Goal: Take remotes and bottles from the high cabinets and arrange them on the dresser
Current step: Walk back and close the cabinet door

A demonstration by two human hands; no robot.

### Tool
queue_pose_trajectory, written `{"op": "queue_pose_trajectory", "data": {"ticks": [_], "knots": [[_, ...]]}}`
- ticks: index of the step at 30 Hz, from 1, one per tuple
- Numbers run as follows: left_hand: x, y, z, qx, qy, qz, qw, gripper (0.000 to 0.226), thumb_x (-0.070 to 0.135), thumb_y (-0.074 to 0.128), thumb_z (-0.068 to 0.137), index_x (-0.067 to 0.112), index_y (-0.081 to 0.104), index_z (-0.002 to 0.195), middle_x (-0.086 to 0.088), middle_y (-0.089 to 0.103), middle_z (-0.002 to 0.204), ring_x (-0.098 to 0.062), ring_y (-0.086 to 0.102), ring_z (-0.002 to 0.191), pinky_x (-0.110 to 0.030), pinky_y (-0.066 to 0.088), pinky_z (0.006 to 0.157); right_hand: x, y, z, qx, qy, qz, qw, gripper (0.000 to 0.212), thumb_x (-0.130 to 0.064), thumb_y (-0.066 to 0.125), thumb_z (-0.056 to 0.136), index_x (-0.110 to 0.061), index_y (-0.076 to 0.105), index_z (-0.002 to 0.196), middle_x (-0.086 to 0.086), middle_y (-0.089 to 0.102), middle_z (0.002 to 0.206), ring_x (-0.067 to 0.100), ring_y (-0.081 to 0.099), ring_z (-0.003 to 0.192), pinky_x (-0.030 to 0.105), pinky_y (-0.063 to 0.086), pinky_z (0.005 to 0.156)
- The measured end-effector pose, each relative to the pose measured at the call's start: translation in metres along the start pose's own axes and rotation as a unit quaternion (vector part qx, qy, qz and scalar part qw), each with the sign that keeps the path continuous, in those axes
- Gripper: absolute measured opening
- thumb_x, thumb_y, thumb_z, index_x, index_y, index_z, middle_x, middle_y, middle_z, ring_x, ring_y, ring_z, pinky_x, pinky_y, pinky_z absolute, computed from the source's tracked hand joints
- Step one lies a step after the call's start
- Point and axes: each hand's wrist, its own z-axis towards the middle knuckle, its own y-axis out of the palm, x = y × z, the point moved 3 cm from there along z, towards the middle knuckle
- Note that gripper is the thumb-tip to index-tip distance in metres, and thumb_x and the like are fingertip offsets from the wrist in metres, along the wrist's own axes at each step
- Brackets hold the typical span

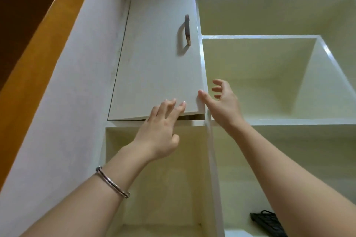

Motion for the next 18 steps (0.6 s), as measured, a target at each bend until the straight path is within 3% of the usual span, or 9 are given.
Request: {"op": "queue_pose_trajectory", "data": {"ticks": [6,13,18], "knots": [[-0.002,0.018,0.009,-0.051,-0.015,0.039,0.998,0.081,0.018,0.045,0.086,0.031,-0.003,0.149,0.006,-0.007,0.156,-0.018,-0.006,0.145,-0.032,0.003,0.118,0.026,0.014,0.001,-0.017,0.074,-0.061,0.995,0.054,-0.044,0.053,0.088,-0.016,0.042,0.133,0.005,0.056,0.128,0.025,0.054,0.116,0.041,0.046,0.095],[0.0,0.024,0.011,-0.054,-0.028,0.078,0.995,0.085,0.021,0.048,0.084,0.029,-0.008,0.148,0.003,-0.009,0.156,-0.02,-0.009,0.145,-0.032,0.0,0.118,0.031,0.021,0.001,-0.032,0.079,-0.081,0.993,0.049,-0.041,0.049,0.091,-0.015,0.045,0.132,0.006,0.059,0.128,0.025,0.053,0.12,0.042,0.045,0.098],[0.001,0.022,0.007,-0.04,-0.03,0.074,0.996,0.083,0.026,0.049,0.084,0.029,-0.003,0.149,0.002,-0.006,0.157,-0.02,-0.006,0.145,-0.032,0.003,0.118,0.031,0.013,-0.004,-0.067,0.077,-0.043,0.994,0.05,-0.039,0.054,0.088,-0.014,0.047,0.131,0.004,0.059,0.126,0.02,0.056,0.115,0.029,0.044,0.09]]}}
